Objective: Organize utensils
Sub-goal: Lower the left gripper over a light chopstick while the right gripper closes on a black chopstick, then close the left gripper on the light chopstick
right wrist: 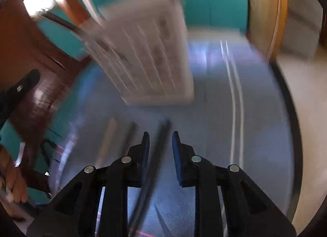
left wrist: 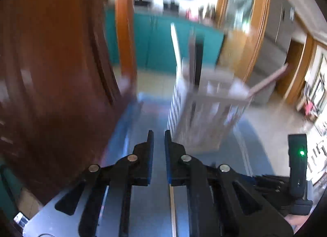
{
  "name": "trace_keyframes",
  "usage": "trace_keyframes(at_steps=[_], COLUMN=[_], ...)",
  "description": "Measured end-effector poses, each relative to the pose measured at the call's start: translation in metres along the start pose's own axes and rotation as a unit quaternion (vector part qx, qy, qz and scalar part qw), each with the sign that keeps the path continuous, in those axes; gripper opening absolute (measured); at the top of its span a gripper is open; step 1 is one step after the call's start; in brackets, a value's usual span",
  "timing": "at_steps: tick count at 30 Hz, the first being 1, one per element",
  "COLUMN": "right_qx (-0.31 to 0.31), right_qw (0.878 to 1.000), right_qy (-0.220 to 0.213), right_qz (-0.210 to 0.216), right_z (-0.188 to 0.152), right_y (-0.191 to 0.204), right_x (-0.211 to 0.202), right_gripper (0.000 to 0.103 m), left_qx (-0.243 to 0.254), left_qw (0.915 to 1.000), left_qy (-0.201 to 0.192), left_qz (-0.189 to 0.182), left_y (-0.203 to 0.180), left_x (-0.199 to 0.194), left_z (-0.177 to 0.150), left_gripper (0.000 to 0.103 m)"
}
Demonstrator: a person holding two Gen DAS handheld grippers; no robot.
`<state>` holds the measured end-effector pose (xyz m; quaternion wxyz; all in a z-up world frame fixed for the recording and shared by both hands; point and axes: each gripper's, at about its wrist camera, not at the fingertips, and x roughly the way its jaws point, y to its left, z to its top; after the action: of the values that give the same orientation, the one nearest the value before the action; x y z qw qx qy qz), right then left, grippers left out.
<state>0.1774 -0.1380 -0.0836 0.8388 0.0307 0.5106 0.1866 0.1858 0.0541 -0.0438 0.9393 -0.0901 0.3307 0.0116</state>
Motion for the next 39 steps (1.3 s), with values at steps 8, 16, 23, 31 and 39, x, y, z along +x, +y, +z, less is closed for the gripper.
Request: trace_keyframes(at_steps=[8, 16, 23, 31, 39], right_qx=[-0.018, -0.039, -0.001, -0.009, -0.024], right_qw=[0.999, 0.996, 0.998, 0.996, 0.995], right_qy=[0.021, 0.014, 0.021, 0.008, 0.005], right_qz=[-0.021, -0.073, -0.067, -0.085, -0.101], right_z=[-0.007, -0.009, 0.002, 0.0, -0.012], right_y=[0.012, 0.03, 0.003, -0.001, 0.008], right_x=[0.017, 0.019, 0.015, 0.016, 0.015], right_gripper=[0.023, 0.011, 0.008, 0.01, 0.01], left_qx=[0.009, 0.014, 0.016, 0.038, 0.066], left_qw=[0.9964, 0.9882, 0.985, 0.9836, 0.9816], left_qy=[0.083, 0.151, 0.171, 0.175, 0.173], left_qz=[0.015, 0.022, 0.012, 0.024, 0.047], left_y=[-0.007, -0.006, -0.003, -0.02, -0.029], left_x=[0.033, 0.058, 0.07, 0.079, 0.084], left_z=[-0.021, -0.048, -0.054, -0.063, -0.07], left_gripper=[0.03, 0.032, 0.038, 0.039, 0.039])
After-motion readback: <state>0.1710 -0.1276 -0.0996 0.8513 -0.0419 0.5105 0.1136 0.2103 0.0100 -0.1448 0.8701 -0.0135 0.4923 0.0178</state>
